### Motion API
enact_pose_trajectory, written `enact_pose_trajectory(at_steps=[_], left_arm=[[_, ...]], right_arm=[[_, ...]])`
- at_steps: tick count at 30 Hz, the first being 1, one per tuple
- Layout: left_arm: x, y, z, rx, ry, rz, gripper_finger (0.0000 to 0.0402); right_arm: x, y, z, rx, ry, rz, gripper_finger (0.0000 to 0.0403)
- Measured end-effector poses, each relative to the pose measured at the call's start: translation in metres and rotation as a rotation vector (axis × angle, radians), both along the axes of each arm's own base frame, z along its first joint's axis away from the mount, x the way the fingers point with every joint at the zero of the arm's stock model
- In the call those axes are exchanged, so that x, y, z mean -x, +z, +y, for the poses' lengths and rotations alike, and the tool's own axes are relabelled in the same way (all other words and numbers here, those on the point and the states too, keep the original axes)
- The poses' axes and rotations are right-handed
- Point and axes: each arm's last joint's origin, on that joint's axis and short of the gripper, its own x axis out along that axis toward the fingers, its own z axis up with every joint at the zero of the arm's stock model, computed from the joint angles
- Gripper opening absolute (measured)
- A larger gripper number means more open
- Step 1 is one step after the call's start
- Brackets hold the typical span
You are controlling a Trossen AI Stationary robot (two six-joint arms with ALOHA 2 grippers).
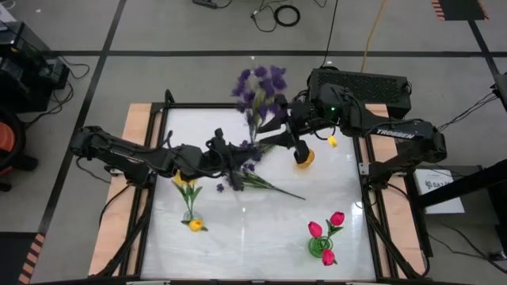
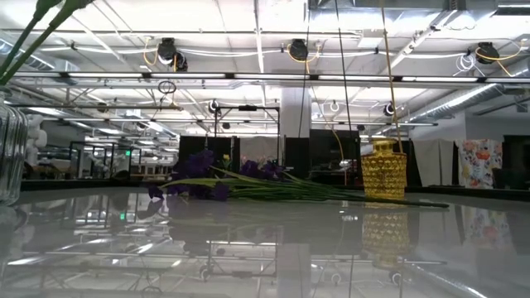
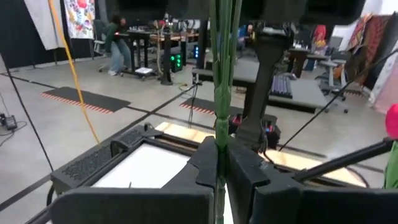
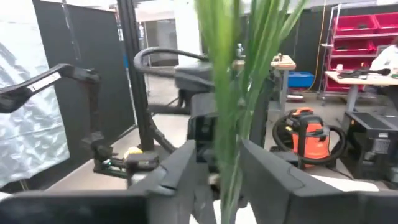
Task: Sort flowers into vase by color
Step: Put the top left purple flowers into the yellow vase
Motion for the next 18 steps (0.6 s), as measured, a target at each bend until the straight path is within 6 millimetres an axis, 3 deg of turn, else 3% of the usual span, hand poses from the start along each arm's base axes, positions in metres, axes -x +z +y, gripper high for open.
enact_pose_trajectory(at_steps=[6, 13, 18], left_arm=[[0.014, 0.02, 0.002, 0.008, -0.062, -0.06, 0.0016], [0.02, 0.049, 0.012, -0.117, -0.127, -0.074, 0.0016], [0.014, 0.049, 0.032, -0.095, -0.119, -0.005, 0.0016]], right_arm=[[0.013, 0.011, 0.002, 0.009, -0.001, -0.043, 0.0184], [0.017, 0.025, 0.002, 0.016, -0.046, -0.166, 0.0231], [0.017, 0.028, -0.004, 0.019, -0.041, -0.212, 0.0256]])
